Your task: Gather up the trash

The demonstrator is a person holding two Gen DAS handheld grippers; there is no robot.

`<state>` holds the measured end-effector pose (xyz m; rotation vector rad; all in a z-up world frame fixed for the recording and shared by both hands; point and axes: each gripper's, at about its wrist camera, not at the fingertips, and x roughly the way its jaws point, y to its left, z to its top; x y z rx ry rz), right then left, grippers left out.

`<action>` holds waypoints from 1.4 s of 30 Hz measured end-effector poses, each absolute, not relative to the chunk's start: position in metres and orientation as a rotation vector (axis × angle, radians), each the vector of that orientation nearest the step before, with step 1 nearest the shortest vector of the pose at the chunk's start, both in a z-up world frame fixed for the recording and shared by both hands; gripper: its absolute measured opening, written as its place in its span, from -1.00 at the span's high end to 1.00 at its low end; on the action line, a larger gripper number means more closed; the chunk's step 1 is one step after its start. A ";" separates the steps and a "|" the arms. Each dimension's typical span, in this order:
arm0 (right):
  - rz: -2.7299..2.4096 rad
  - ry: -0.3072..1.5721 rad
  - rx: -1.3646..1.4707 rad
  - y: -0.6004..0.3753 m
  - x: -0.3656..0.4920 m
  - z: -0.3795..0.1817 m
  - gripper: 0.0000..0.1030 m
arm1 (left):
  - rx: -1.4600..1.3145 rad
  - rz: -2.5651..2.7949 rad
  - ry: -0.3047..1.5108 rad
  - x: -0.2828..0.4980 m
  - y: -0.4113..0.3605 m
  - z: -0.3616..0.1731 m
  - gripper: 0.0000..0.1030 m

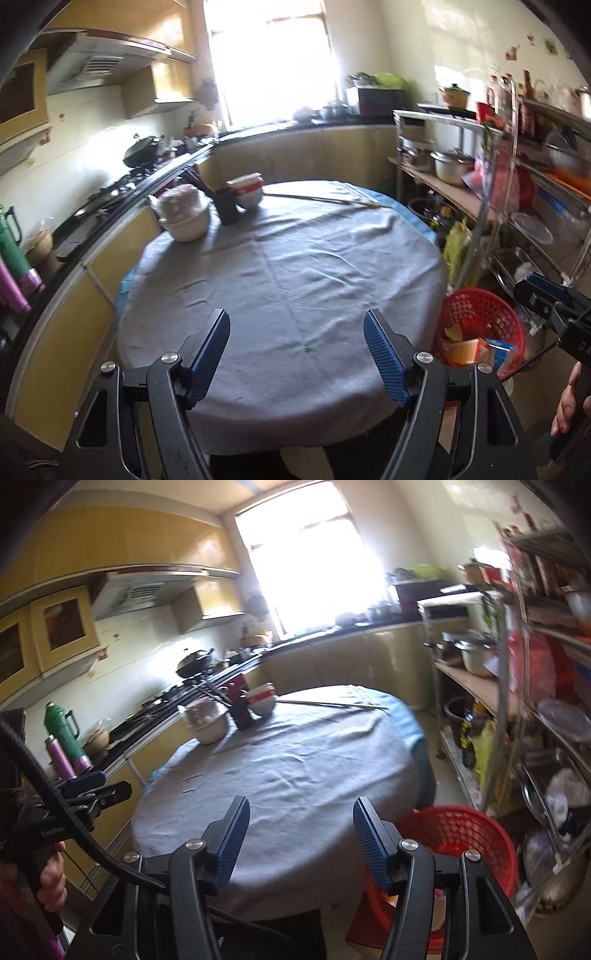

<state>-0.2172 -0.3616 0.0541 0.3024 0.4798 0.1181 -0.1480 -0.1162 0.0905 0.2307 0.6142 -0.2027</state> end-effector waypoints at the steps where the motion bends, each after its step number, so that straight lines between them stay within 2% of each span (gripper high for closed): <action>1: 0.129 0.477 0.293 -0.356 -0.215 0.057 -0.21 | 0.228 -0.192 0.607 -0.148 -0.112 0.093 -0.47; 4: 0.162 0.469 0.258 -0.334 -0.207 0.068 -0.21 | 0.213 -0.151 0.587 -0.151 -0.096 0.102 -0.51; 5: 0.171 0.468 0.247 -0.327 -0.205 0.071 -0.21 | 0.207 -0.134 0.582 -0.152 -0.090 0.104 -0.66; 7: 0.180 0.466 0.228 -0.312 -0.202 0.077 -0.25 | 0.190 -0.093 0.562 -0.155 -0.080 0.109 -0.82; 18: 0.191 0.503 0.177 -0.245 -0.191 0.088 -0.30 | 0.137 0.026 0.559 -0.159 -0.034 0.110 -0.83; 42: 0.156 0.576 0.093 -0.182 -0.188 0.062 -0.30 | 0.062 0.073 0.589 -0.163 0.015 0.086 -0.83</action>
